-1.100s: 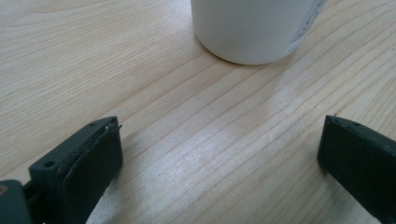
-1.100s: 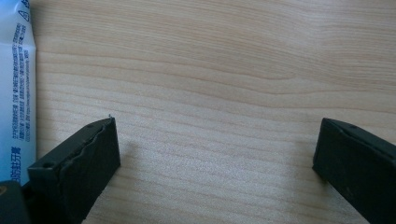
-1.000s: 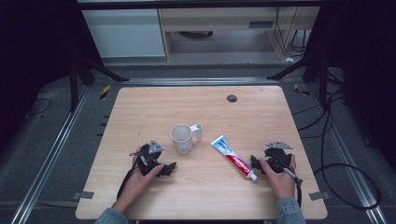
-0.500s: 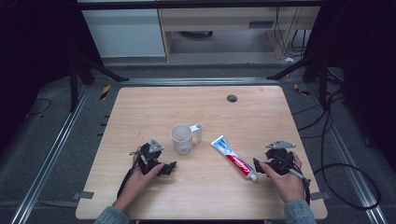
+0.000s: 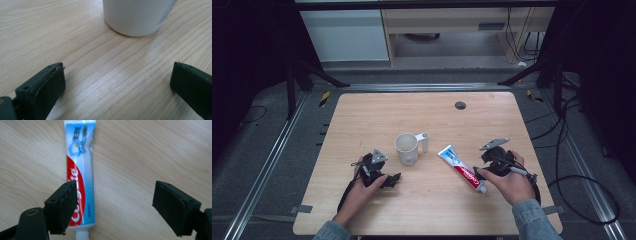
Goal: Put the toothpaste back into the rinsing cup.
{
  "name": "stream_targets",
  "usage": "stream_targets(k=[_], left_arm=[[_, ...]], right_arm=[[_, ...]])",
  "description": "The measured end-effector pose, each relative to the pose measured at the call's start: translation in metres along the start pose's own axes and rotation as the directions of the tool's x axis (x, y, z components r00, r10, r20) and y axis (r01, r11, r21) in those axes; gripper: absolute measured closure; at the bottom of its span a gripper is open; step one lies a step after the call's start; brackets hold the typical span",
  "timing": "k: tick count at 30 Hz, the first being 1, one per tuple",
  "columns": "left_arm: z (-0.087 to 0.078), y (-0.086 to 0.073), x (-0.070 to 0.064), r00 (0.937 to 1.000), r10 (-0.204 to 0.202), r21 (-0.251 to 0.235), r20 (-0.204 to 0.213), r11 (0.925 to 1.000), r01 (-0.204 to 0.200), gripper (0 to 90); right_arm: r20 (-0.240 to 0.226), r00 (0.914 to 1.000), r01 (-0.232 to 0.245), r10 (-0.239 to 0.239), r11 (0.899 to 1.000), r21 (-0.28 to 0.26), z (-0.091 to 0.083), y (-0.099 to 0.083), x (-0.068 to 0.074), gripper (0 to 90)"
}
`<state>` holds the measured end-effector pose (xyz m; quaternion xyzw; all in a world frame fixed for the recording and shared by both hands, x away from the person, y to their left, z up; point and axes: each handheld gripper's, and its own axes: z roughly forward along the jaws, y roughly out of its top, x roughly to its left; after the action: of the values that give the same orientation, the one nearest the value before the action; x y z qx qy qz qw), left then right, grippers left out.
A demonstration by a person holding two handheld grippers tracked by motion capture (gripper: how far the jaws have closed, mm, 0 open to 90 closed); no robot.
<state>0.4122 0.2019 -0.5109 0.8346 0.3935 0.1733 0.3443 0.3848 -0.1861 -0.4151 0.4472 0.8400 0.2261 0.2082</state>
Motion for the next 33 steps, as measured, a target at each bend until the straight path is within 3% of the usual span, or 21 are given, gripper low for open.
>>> stream_targets(k=[9,18,21,26,33], left_arm=[[0.001,0.001,0.000,1.0000,-0.005,0.001,-0.008,1.0000,0.005,0.0],[0.001,0.001,0.000,0.9999,-0.008,-0.002,-0.009,1.0000,0.008,0.0],[0.001,0.001,0.000,0.9999,-0.008,-0.002,-0.009,1.0000,0.007,0.0],[0.001,0.001,0.001,1.0000,-0.004,0.000,-0.005,1.0000,0.004,0.0],[0.001,0.001,0.001,1.0000,-0.003,0.001,-0.005,1.0000,0.003,0.0]], right_arm=[[-0.043,0.9968,0.069,-0.068,0.997,0.028,0.002,0.032,0.007,30.1],[-0.097,0.9910,0.097,-0.092,0.994,0.046,0.011,0.055,0.021,37.8],[-0.111,0.9902,0.090,-0.084,0.994,0.054,0.017,0.057,0.022,38.7],[-0.134,0.9865,0.111,-0.095,0.987,0.117,0.037,0.056,0.028,39.9],[-0.150,0.9843,0.118,-0.093,0.979,0.167,0.055,0.058,0.033,41.7]])
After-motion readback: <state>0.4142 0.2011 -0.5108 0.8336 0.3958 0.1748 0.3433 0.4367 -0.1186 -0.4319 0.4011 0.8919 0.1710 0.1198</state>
